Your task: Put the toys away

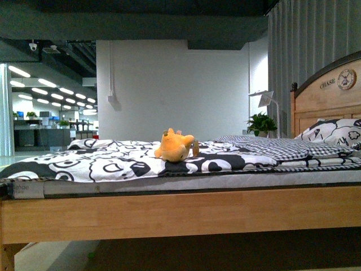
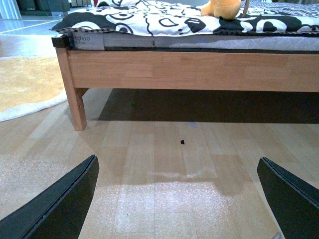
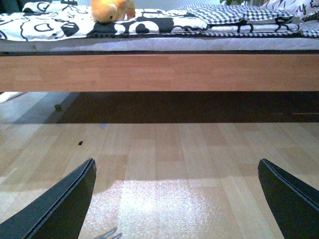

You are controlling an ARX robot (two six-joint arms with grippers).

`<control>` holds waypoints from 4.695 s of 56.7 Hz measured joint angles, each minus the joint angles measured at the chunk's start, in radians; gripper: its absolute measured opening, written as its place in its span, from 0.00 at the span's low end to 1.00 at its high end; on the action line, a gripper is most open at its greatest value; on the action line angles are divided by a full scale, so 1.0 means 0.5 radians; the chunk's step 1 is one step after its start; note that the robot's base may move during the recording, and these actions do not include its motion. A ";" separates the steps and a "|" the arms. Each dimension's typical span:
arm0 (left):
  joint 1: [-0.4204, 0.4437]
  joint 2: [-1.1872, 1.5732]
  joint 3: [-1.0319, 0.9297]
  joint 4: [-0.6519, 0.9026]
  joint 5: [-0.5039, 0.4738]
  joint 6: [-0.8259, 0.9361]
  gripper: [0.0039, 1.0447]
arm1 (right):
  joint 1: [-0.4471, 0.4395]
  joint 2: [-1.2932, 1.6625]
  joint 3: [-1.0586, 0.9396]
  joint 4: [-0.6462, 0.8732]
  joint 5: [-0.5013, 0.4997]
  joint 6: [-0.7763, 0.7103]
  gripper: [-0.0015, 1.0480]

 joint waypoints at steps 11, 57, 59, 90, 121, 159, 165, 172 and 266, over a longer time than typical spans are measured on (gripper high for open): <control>0.000 0.000 0.000 0.000 0.000 0.000 0.94 | 0.000 0.000 0.000 0.000 0.000 0.000 0.94; 0.000 0.001 0.000 0.000 0.000 0.000 0.94 | 0.000 0.000 0.000 0.000 0.000 0.000 0.94; 0.000 0.000 0.000 0.000 0.001 0.000 0.94 | 0.000 0.000 0.000 -0.001 0.000 0.000 0.94; 0.000 -0.003 0.000 0.000 0.000 0.000 0.94 | 0.000 -0.001 0.000 -0.001 0.001 0.001 0.94; 0.000 -0.005 0.000 0.000 0.000 0.000 0.94 | 0.000 -0.001 0.000 -0.001 0.001 0.001 0.94; 0.001 -0.005 0.001 0.000 0.006 0.001 0.94 | 0.000 0.002 0.000 -0.001 0.010 0.001 0.94; 0.001 -0.005 0.001 0.000 0.002 0.001 0.94 | 0.000 0.002 0.000 -0.001 0.008 0.000 0.94; 0.001 -0.005 0.001 0.000 0.003 0.001 0.94 | 0.000 0.002 0.000 0.000 0.008 0.000 0.94; 0.000 -0.005 0.000 -0.002 0.000 0.001 0.94 | 0.094 2.336 0.721 1.892 0.379 0.182 0.94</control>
